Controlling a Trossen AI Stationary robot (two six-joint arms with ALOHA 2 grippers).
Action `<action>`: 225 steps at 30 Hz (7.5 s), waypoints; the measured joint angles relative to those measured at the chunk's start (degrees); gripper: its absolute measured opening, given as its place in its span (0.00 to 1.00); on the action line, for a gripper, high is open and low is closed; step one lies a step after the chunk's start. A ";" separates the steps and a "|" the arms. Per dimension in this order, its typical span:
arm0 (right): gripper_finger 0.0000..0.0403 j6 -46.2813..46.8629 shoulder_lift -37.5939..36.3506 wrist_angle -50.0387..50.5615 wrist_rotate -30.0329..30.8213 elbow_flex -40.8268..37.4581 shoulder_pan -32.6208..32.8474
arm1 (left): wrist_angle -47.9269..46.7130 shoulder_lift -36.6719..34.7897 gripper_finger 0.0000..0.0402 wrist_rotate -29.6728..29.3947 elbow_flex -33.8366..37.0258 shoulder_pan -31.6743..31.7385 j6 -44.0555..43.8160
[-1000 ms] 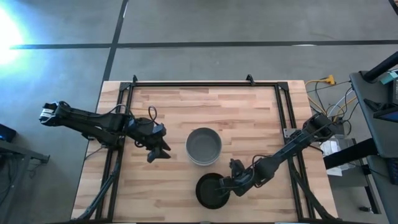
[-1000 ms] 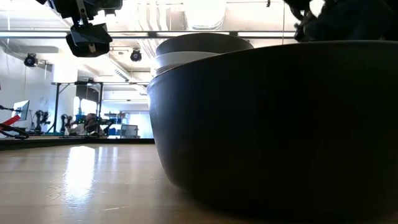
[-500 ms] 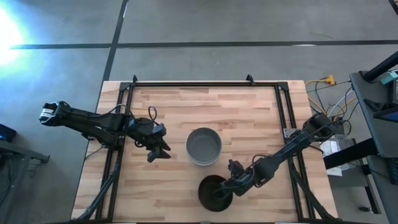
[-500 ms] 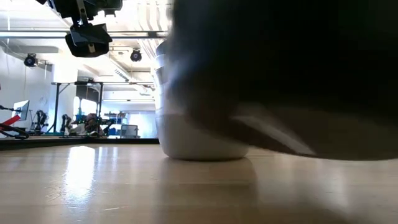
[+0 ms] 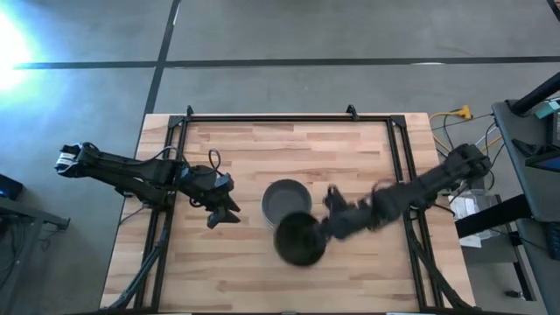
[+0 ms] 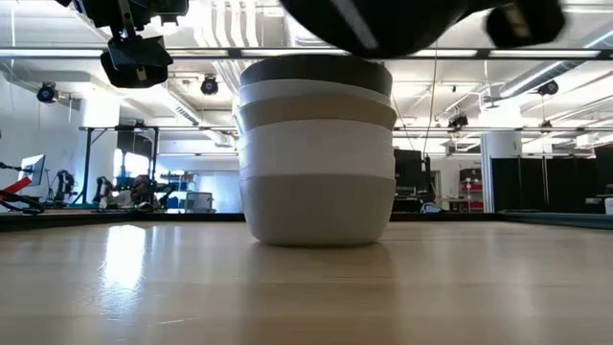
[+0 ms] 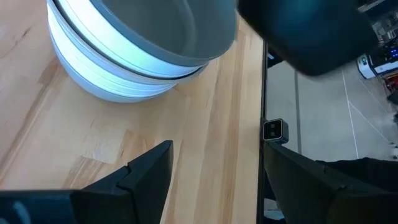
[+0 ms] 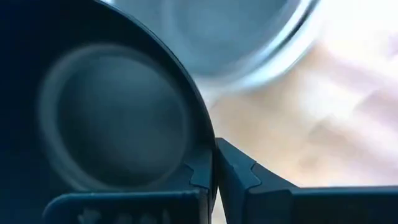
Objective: Nest bowls inside each other
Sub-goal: Stack the black bowl on the gray bowl, then return to Home Position
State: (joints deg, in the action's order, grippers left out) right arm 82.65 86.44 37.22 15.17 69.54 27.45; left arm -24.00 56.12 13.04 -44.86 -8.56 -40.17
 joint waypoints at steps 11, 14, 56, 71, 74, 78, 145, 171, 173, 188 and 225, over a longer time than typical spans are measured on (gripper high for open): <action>0.02 -25.01 -1.00 17.77 -4.51 17.12 -23.42 | 0.01 0.00 0.59 0.00 -0.11 0.00 -0.02; 0.02 -28.32 -0.32 18.19 -9.03 17.79 -27.02 | 0.01 0.00 0.59 0.00 -0.11 0.00 -0.02; 0.10 -34.31 11.94 21.06 -18.74 18.25 -28.97 | -0.01 -0.01 0.59 0.16 -0.09 -0.07 0.18; 0.33 -37.98 9.05 15.17 -13.07 27.24 -28.73 | -0.02 0.00 0.59 0.09 -0.02 -0.09 -0.08; 0.31 -39.61 10.58 8.12 -15.51 29.09 -28.73 | -0.01 0.00 0.59 -0.36 -0.02 -0.09 -0.08; 0.25 -40.35 15.56 6.88 -18.28 30.61 -28.18 | -0.04 0.00 0.59 -1.27 -0.02 -0.09 -0.14; 0.20 -40.76 33.42 37.24 -14.08 49.97 -15.71 | -0.56 -0.49 0.59 -1.33 -0.02 -0.20 -1.24; 0.20 -56.33 -5.55 -64.61 -11.03 3.54 -19.33 | 38.47 -19.60 0.59 -12.50 -0.18 7.32 15.41; 0.20 -56.65 -10.22 -66.02 -10.02 -0.89 -20.13 | 35.42 -21.91 0.59 -12.55 0.15 9.88 16.13; 0.20 -69.23 -45.18 -76.54 5.94 -28.65 -20.27 | 9.49 -46.30 0.59 -20.72 0.66 15.47 17.10; 0.20 -45.42 -85.88 -7.74 -9.56 -39.05 -20.22 | 28.52 -54.23 0.59 -10.35 29.65 15.23 -8.68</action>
State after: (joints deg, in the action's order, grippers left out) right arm 37.23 0.56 29.49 5.61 30.49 7.23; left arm 4.52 1.88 2.69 -15.21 6.68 -48.85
